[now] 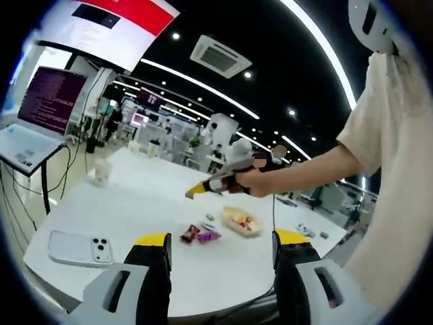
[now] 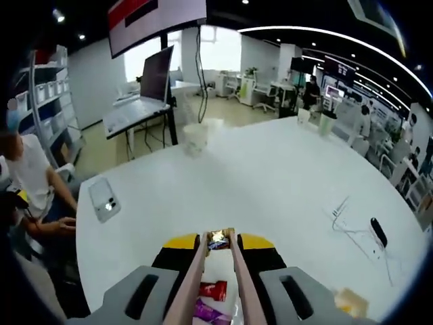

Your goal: Place the target food into the container with the food tongs after gripping and lifting it, then release it inside without dropping or visibly crushing the food.

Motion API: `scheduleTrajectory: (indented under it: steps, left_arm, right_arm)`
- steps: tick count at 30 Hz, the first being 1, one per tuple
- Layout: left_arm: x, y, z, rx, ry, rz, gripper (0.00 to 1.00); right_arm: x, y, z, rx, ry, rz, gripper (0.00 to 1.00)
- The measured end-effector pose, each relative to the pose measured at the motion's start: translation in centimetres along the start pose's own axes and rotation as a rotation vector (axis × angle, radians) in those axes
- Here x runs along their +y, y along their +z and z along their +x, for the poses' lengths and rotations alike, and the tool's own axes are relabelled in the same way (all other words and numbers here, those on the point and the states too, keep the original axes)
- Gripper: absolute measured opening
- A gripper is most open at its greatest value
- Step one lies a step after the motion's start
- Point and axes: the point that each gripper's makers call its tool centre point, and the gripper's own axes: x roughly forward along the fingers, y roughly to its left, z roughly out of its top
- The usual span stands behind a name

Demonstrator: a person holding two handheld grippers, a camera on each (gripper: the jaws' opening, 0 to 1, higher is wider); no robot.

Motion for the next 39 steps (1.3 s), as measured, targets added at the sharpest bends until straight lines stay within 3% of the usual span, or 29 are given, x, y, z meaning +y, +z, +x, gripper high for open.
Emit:
scheduleTrajectory:
  steps: [5,18,28,39]
  left_arm:
    - [-0.2,1.2,0.1,-0.021,-0.013,0.021,0.6]
    - [-0.9,1.4,0.1,-0.042,-0.018,0.024,0.6]
    - [-1.3,1.6,0.1,-0.05,-0.026,0.031,0.6]
    - [-1.7,1.3,0.1,-0.04,-0.035,0.027,0.62]
  right_arm:
    - [-0.2,0.6,-1.6,-0.028,-0.02,0.008,0.21]
    - [1.7,2.1,-5.5,-0.086,-0.048,0.021,0.21]
    - [1.9,2.9,-6.9,-0.121,-0.065,0.033,0.21]
    - [1.2,2.3,-7.8,-0.132,-0.087,0.052,0.2]
